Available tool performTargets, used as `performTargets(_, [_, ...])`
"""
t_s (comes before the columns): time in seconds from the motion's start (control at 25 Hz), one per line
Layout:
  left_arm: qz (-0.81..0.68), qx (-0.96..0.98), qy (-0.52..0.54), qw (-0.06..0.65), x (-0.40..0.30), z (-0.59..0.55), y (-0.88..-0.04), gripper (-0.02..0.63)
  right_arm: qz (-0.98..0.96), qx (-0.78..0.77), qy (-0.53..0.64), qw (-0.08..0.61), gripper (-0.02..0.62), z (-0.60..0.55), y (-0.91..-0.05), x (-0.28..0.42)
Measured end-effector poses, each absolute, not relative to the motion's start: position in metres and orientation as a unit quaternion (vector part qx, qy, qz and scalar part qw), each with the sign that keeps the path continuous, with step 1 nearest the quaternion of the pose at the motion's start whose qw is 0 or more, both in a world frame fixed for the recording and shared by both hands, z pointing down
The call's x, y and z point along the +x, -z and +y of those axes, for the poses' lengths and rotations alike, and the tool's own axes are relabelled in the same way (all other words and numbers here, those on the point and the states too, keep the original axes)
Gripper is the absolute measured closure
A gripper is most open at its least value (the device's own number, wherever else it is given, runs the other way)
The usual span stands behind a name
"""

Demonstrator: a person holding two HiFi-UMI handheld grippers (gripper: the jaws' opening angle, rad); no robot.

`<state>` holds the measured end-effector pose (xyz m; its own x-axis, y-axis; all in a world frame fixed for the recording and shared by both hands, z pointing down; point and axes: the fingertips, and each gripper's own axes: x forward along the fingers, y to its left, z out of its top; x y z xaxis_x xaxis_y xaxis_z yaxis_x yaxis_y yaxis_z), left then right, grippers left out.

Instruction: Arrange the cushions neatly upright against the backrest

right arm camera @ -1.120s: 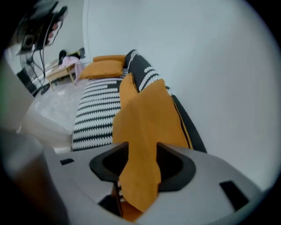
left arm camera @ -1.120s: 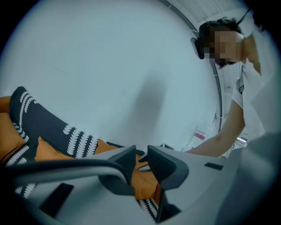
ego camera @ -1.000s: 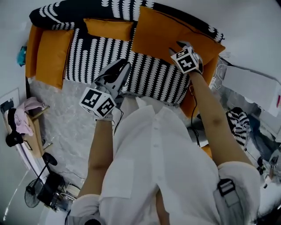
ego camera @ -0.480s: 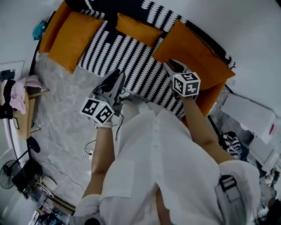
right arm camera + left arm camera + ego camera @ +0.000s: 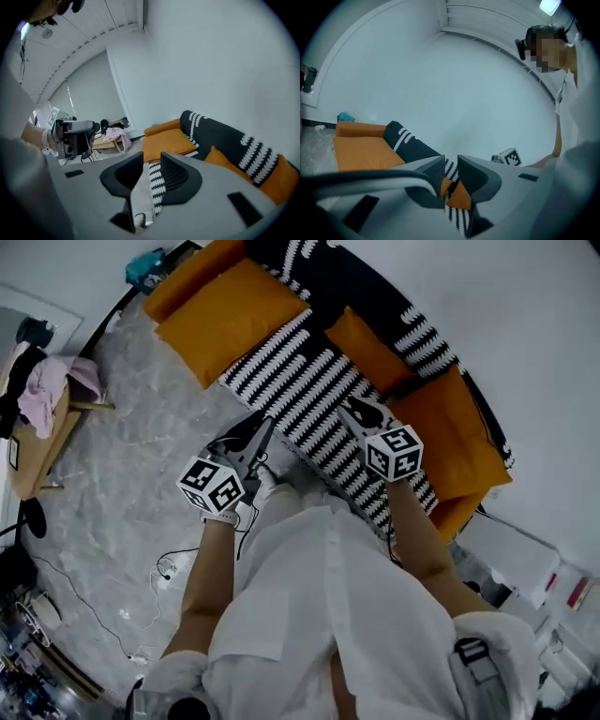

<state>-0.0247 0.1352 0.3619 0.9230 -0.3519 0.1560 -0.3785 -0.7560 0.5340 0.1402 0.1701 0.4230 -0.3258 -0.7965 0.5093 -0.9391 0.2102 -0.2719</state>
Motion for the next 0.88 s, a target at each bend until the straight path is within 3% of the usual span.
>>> performTargets(0.2, [-0.203, 0.942, -0.02, 0.265, -0.101, 0.088, -0.35, 0.514, -0.792, 0.536, -0.27, 0.115, 0.471, 0.104, -0.411, 0.046])
performTargets(0.36, [-0.243, 0.932, 0.003, 0.268, -0.157, 0.067, -0.342, 0.514, -0.823, 0.487, -0.253, 0.148, 0.462, 0.066, -0.401, -0.011])
performTargets(0.88, [-0.326, 0.899, -0.009, 0.293, -0.238, -0.064, -0.383, 0.514, -0.869, 0.358, -0.147, 0.309, 0.425, -0.104, -0.458, -0.053])
